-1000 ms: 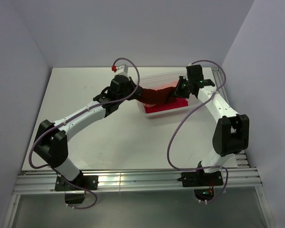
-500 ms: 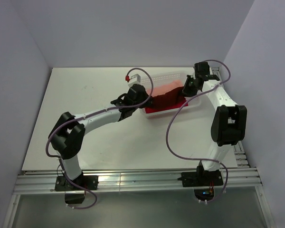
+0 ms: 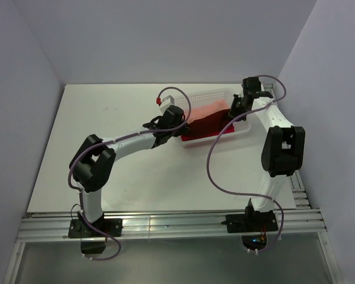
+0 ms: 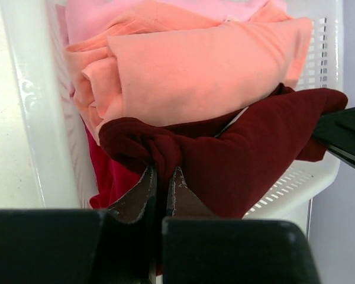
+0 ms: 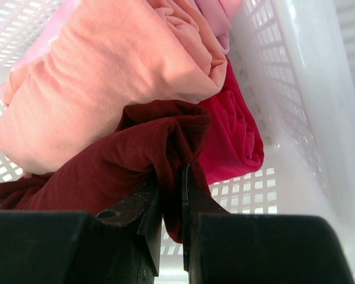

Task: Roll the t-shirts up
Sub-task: Place the rolled tshirt into the container

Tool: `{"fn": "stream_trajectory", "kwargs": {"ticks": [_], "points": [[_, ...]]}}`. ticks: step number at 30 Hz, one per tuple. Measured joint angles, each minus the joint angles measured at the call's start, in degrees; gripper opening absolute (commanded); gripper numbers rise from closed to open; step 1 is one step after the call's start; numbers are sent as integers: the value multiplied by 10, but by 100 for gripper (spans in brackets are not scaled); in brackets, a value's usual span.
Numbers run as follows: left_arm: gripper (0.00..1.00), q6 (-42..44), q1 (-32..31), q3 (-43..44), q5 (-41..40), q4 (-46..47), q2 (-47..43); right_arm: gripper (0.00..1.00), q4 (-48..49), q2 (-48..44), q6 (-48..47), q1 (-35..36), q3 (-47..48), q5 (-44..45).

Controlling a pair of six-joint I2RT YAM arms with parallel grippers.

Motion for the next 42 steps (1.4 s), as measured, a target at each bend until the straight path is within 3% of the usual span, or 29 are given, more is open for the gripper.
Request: {"fn": "stream_trajectory", "kwargs": {"ticks": [6,9,11,14,17,18,21,32,33,36,37,39,42], "points": [[0,-23,4,22,1,-12,25,0,-16,38,-4,0,30,19],[0,-32,5,22,2,-5,33,8,-18,43,-3,0,30,37],[0,-37,4,22,3,3,39,21,-18,41,-2,1,30,52],[1,-37,0,23,-1,14,43,33,-18,41,4,3,31,74],[8,-35,-7,24,-11,13,45,48,-19,41,7,4,32,102],[20,-32,-9,26,-16,11,45,49,-21,41,7,3,32,112],[33,-21,-14,32,-23,2,45,50,-22,38,7,3,32,138],[50,-5,-19,65,-32,-57,45,46,-12,-68,17,0,19,195],[60,-4,-19,70,-33,-62,45,42,-10,-77,17,0,19,195],[69,6,-20,85,-41,-76,45,14,-1,-98,17,0,14,188],[70,9,-21,91,-45,-82,45,9,5,-103,18,0,9,182],[70,16,-23,105,-57,-106,45,0,16,-108,20,0,-6,167],[70,24,-26,127,-69,-129,45,0,24,-109,23,6,-29,150]]}}
